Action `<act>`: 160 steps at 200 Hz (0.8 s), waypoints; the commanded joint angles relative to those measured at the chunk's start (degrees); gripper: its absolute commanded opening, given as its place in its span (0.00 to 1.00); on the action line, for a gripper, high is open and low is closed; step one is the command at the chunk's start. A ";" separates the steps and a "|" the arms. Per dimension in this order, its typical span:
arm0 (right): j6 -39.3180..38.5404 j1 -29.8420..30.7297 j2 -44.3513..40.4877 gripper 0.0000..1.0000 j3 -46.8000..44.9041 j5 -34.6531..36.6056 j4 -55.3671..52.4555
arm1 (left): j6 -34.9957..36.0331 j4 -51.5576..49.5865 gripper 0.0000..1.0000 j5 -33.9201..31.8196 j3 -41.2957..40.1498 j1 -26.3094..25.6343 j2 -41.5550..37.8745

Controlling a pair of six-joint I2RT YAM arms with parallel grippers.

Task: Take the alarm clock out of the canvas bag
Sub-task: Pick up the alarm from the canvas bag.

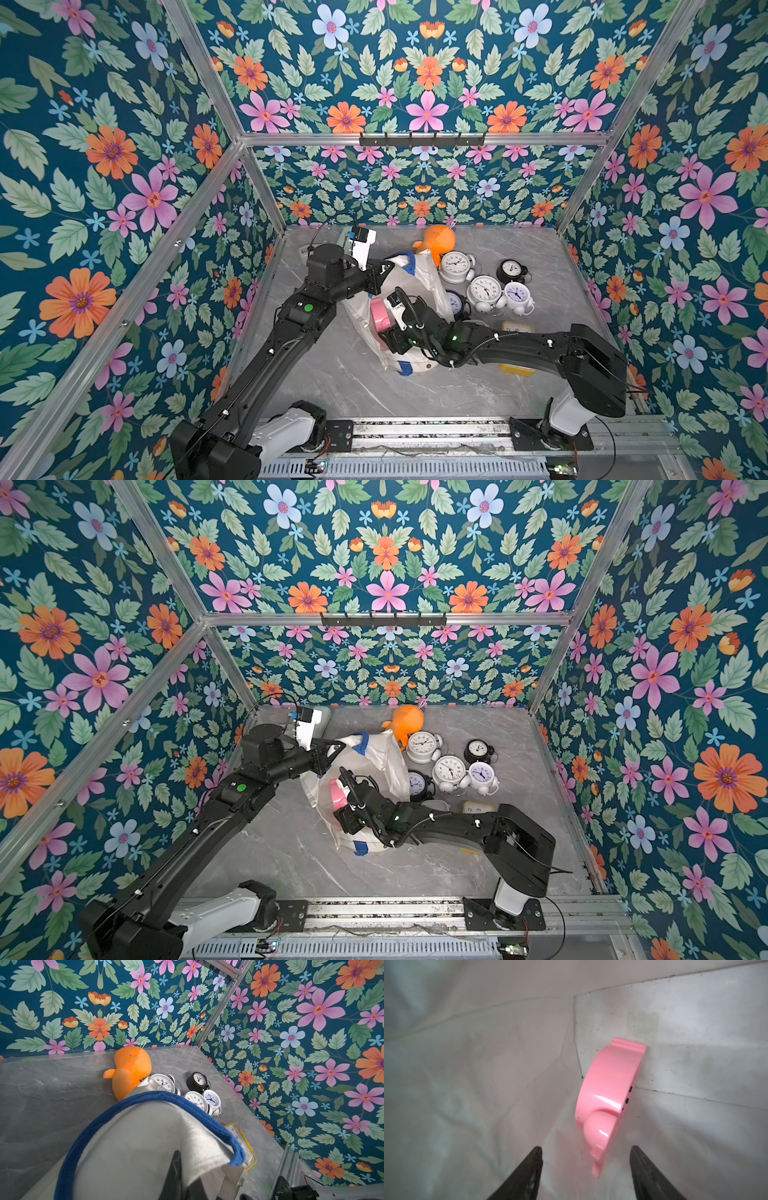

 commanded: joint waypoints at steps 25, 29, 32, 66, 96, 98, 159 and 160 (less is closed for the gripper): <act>1.28 -0.01 1.65 0.59 0.65 -0.37 -0.55 | -0.96 5.00 0.00 2.32 0.02 0.85 -0.56; 1.24 0.01 1.77 0.58 0.69 -0.56 -0.46 | -1.01 4.98 0.00 2.43 0.05 0.94 -0.62; 1.24 0.06 1.85 0.58 0.65 -0.75 -0.43 | -1.03 4.99 0.00 2.42 0.05 1.03 -0.60; 1.17 -0.01 2.55 0.47 0.27 -1.79 0.24 | -1.48 5.09 0.00 3.11 0.33 1.79 -0.56; 1.06 0.00 2.80 0.32 0.57 -2.02 -0.20 | -1.56 5.09 0.00 3.13 0.05 2.16 -0.83; 1.06 0.01 2.76 0.31 0.56 -1.96 -0.20 | -1.56 5.09 0.00 3.08 0.06 2.18 -0.82; -1.06 0.00 0.31 0.02 0.31 -1.16 -2.27 | -2.17 5.27 0.00 2.84 -0.20 2.66 -0.25; -1.10 0.04 0.25 0.01 0.30 -1.20 -2.34 | -2.22 5.27 0.00 2.82 -0.20 2.64 -0.23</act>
